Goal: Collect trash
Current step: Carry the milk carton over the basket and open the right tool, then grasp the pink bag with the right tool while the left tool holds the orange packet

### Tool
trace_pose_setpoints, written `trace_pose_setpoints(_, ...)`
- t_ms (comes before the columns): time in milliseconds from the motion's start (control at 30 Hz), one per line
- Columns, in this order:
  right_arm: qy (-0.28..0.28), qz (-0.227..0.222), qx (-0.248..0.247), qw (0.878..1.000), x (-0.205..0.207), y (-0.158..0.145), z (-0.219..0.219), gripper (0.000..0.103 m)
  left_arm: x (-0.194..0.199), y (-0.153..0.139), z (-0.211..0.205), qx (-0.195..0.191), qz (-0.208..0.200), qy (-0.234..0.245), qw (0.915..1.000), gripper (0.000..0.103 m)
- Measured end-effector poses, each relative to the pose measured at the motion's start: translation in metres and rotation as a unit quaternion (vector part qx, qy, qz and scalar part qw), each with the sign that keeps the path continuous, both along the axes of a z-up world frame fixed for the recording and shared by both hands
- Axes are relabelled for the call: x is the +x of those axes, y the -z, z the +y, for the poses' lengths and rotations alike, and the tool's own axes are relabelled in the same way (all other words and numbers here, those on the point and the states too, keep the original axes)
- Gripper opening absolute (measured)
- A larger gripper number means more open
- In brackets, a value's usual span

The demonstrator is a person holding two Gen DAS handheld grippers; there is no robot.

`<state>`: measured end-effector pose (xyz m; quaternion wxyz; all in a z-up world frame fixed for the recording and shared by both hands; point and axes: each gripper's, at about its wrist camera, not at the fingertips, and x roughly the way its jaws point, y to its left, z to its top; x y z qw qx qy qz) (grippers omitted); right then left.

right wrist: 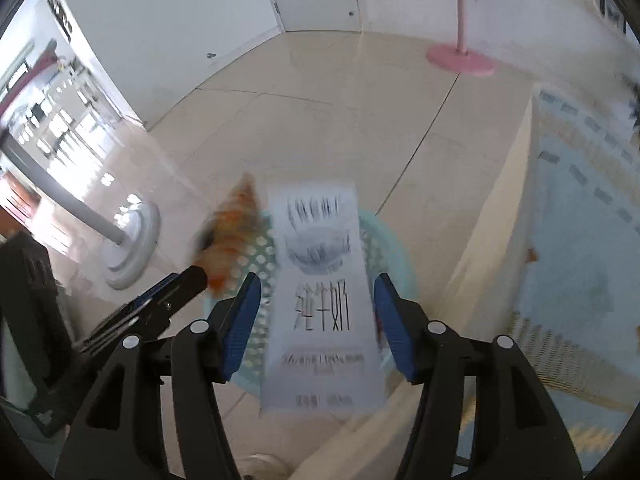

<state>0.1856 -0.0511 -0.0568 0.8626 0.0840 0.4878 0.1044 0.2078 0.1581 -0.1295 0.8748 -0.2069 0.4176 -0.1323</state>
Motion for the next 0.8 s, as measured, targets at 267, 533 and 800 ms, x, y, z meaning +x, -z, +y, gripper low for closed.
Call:
trace_pose_setpoints(267,0.008,-0.034,-0.007,0.999,-0.025,-0.025,-0.023,0.056,-0.018,-0.028,-0.002,-0.012,-0.027,0.017,0.9994,0.054)
trace_pose_setpoints(533,0.052,-0.092,-0.001,0.994,-0.089,-0.077,-0.093,0.056,-0.065,-0.106,-0.053,-0.016,-0.096,0.094,0.9908,0.054)
trace_pose_setpoints(800,0.161,-0.145,-0.027,0.976,-0.181,-0.110,-0.221,0.056,-0.128,-0.179,-0.148,0.022,-0.167,0.202,0.9649,0.058)
